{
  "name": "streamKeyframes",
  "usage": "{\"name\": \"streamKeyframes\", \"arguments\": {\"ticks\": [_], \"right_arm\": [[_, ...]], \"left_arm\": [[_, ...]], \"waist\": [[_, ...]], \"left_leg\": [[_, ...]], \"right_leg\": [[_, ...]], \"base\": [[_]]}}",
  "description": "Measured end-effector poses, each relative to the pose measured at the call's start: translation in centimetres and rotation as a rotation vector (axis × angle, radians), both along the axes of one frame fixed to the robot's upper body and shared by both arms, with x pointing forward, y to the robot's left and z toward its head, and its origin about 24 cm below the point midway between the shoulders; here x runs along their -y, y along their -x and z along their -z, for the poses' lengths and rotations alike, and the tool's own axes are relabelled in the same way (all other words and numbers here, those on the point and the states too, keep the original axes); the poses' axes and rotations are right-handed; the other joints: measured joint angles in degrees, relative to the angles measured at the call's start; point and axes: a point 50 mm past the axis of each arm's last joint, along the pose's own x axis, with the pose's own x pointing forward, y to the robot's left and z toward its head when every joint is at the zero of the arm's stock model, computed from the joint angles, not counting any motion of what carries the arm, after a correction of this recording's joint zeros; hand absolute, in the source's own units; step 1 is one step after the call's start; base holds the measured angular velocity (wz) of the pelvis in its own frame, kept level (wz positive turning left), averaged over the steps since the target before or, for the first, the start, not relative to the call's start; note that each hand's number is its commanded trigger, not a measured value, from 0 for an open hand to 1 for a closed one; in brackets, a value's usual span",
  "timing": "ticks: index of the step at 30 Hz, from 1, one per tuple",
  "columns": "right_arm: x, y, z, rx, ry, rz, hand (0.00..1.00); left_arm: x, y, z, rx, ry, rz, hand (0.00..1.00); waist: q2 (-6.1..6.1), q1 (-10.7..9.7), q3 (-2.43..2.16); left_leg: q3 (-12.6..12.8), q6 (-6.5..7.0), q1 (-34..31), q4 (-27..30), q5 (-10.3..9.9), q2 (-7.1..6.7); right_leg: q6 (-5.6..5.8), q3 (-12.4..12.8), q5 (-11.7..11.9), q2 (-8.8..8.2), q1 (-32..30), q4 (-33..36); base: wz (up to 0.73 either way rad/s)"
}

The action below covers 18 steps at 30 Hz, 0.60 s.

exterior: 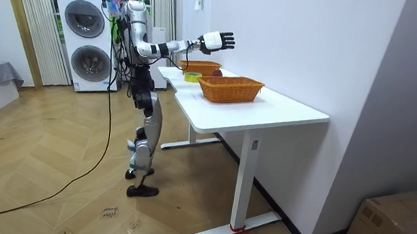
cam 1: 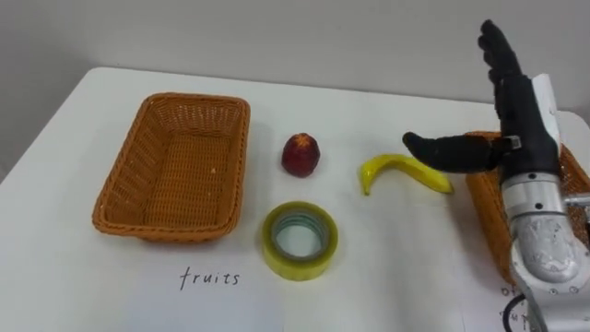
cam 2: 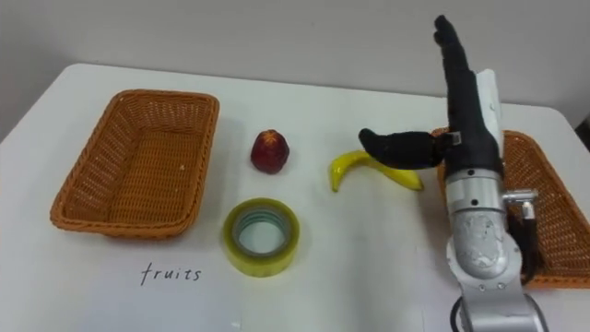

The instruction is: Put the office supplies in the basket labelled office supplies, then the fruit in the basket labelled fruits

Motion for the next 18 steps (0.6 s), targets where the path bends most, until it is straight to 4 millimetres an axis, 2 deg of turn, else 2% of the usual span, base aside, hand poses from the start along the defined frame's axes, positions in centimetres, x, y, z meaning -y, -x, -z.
{"name": "streamKeyframes", "arguments": {"ticks": [4,8,14,18], "right_arm": [[-0.1,0.0,0.1,-0.006,-0.036,-0.013,0.00],[-0.2,0.0,0.2,-0.019,-0.054,-0.028,0.00],[-1.7,0.3,1.8,-0.108,-0.050,-0.136,0.00],[-2.7,0.5,3.3,-0.193,-0.063,-0.208,0.00]], "left_arm": [[0.0,-0.2,-0.1,0.014,0.004,0.004,0.00],[0.0,-0.5,-0.3,0.036,-0.001,0.012,0.00],[-0.1,-1.4,-0.4,0.062,-0.003,0.021,0.00],[0.2,-1.4,-0.3,0.049,0.008,0.050,0.00]], "waist": [[-0.12,0.18,-0.26],[-0.10,0.16,-0.31],[0.62,1.28,-0.67],[0.98,1.30,-0.63]], "left_leg": [[-0.73,-0.01,-0.54,0.10,0.22,-0.08],[-1.15,-0.02,-1.32,0.49,0.23,-0.11],[-1.39,-0.09,-2.76,0.99,0.34,-0.17],[-1.75,-0.09,-2.80,0.97,0.43,-0.21]], "right_leg": [[0.00,-0.35,0.00,-0.06,-0.19,0.00],[0.00,-0.60,0.00,-0.06,-0.58,-0.03],[-0.01,-1.08,0.01,-0.15,-1.75,0.00],[-0.01,-1.55,0.01,-0.24,-1.65,-0.03]], "base": [[0.11],[0.05],[0.01],[0.06]]}}
